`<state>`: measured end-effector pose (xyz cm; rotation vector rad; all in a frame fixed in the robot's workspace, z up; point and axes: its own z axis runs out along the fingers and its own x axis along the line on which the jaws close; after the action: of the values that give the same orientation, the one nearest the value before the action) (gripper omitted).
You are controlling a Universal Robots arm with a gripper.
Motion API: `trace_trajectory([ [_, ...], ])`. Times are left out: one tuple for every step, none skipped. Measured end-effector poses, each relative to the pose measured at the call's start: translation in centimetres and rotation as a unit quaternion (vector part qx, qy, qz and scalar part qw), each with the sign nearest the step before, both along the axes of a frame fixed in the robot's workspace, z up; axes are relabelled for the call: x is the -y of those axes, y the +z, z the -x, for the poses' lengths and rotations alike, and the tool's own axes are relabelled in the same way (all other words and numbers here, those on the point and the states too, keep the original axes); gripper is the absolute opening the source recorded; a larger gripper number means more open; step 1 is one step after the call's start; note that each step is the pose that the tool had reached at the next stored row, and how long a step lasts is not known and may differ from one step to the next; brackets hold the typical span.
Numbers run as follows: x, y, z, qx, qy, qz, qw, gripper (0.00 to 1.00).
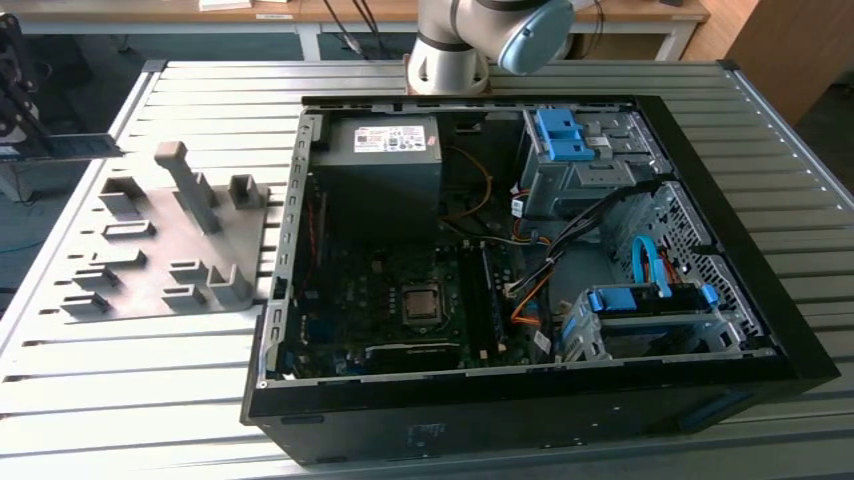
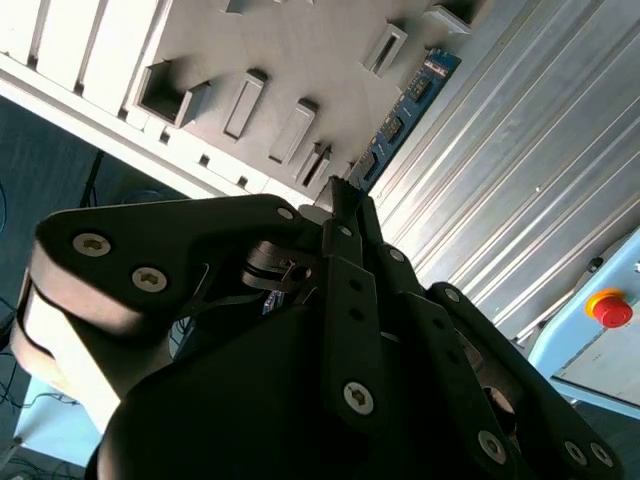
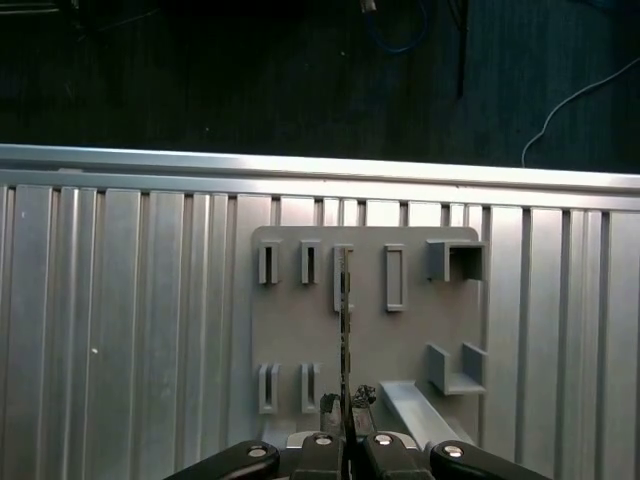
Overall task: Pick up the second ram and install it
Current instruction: 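Pick up the second ram and move it above second insertion slot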
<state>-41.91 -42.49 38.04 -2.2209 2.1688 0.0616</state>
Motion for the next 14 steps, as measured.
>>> trace_trajectory([
  [0.00,0.17,0.00,0.0000,0.000,-0.0003,1.0000,0.14],
  [0.00,0.36,0.00,0.0000,0.000,-0.0006,1.0000,0.14],
  [0.00,0.52,0.00,0.0000,0.000,-0.0011,1.0000,0.14],
  [0.00,0.64,0.00,0.0000,0.000,-0.0017,1.0000,0.14],
  [0.00,0.66,0.00,0.0001,0.000,-0.0023,1.0000,0.14],
  [0.00,0.65,-0.01,0.0000,0.000,-0.0024,1.0000,0.14],
  [0.00,0.65,-0.01,0.0000,0.000,-0.0025,1.0000,0.14],
  [0.00,0.66,-0.01,-0.0001,0.000,-0.0026,1.0000,0.14],
  [0.00,0.67,-0.01,-0.0001,0.000,-0.0026,1.0000,0.14],
  [0.00,0.67,-0.01,-0.0002,0.000,-0.0027,1.0000,0.14],
  [0.00,0.67,-0.01,-0.0002,0.000,-0.0028,1.0000,0.14],
  [0.00,0.67,-0.02,-0.0002,0.000,-0.0029,1.0000,0.14],
  [0.00,0.67,-0.01,-0.0002,0.000,-0.0029,1.0000,0.14],
  [0.00,0.67,-0.02,-0.0002,0.000,-0.0030,1.0000,0.14],
])
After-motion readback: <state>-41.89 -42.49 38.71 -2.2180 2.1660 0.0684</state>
